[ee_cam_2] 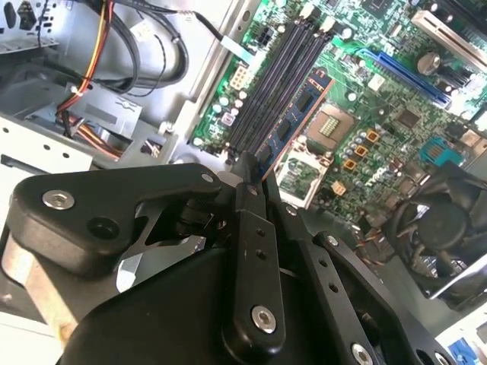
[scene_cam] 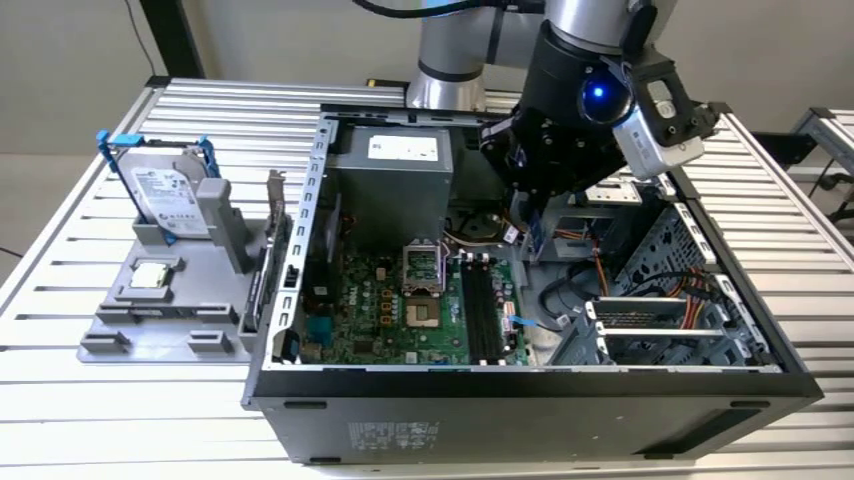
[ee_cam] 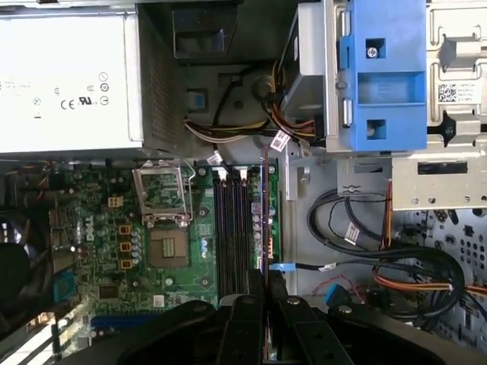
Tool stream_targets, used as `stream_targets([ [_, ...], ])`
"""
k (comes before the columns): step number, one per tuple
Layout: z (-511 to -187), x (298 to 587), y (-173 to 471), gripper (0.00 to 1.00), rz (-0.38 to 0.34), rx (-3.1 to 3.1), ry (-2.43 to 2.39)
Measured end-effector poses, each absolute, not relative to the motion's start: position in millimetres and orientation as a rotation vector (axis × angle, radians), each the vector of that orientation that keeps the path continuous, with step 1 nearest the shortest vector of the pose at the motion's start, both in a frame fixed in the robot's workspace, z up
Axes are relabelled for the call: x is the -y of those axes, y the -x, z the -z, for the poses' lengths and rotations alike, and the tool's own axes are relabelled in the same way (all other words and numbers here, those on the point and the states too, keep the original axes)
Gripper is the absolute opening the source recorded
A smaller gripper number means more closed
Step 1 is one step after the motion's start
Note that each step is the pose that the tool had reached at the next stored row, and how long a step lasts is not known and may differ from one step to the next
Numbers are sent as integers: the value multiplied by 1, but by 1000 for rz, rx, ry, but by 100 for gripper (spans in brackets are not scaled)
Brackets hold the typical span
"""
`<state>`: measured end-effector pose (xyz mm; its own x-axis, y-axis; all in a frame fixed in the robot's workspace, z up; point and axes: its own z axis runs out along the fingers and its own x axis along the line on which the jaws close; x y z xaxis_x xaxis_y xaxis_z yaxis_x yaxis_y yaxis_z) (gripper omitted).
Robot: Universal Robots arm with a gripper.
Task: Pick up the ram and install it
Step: 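Insert the ram into the slot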
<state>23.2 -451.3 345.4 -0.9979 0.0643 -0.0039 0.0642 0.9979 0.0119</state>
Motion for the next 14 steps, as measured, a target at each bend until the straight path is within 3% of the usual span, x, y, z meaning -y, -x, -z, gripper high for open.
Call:
stream_targets([
  [14, -322, 451, -23, 0, -19, -3136, -102],
])
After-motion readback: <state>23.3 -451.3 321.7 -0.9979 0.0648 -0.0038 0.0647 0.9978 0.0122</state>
